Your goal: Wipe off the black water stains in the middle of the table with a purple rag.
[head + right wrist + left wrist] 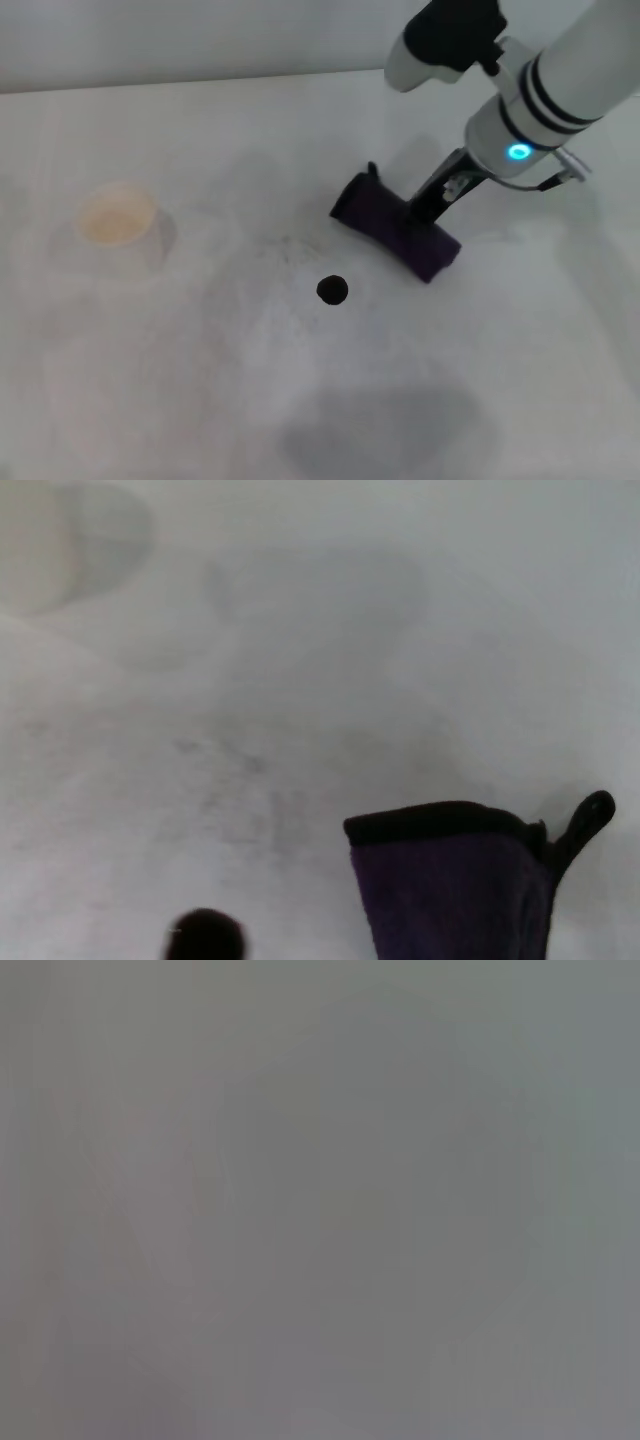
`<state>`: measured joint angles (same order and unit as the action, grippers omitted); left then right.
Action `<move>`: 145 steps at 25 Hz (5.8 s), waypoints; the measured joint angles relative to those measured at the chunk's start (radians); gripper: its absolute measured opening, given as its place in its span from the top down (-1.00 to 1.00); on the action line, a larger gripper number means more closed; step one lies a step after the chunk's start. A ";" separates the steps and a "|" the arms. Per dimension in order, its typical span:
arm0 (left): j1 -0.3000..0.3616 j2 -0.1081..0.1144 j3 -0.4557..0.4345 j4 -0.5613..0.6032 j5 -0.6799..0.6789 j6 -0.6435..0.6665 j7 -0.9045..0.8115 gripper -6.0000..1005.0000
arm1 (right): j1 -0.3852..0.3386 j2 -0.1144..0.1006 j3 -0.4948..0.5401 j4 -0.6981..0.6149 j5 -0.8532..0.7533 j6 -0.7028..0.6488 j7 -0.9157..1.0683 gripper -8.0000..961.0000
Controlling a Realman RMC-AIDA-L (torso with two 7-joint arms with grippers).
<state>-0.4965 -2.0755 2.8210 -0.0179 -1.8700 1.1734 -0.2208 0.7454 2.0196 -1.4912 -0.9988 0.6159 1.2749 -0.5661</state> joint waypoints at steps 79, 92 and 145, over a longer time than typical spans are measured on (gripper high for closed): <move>-0.016 0.000 -0.002 0.003 -0.002 0.001 0.000 -0.75 | -0.114 -0.012 0.121 0.092 0.128 -0.128 -0.086 0.73; -0.026 0.003 -0.002 0.002 -0.001 0.005 0.000 -0.75 | -0.185 -0.011 0.222 0.050 0.131 -0.014 -0.154 0.69; -0.050 -0.004 0.006 0.065 0.215 -0.116 0.131 -0.75 | -0.249 -0.005 0.841 0.930 1.801 -0.218 -2.213 -0.82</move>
<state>-0.5464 -2.0794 2.8269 0.0473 -1.6553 1.0577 -0.0901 0.4960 2.0150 -0.6501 -0.0688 2.4168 1.0568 -2.7796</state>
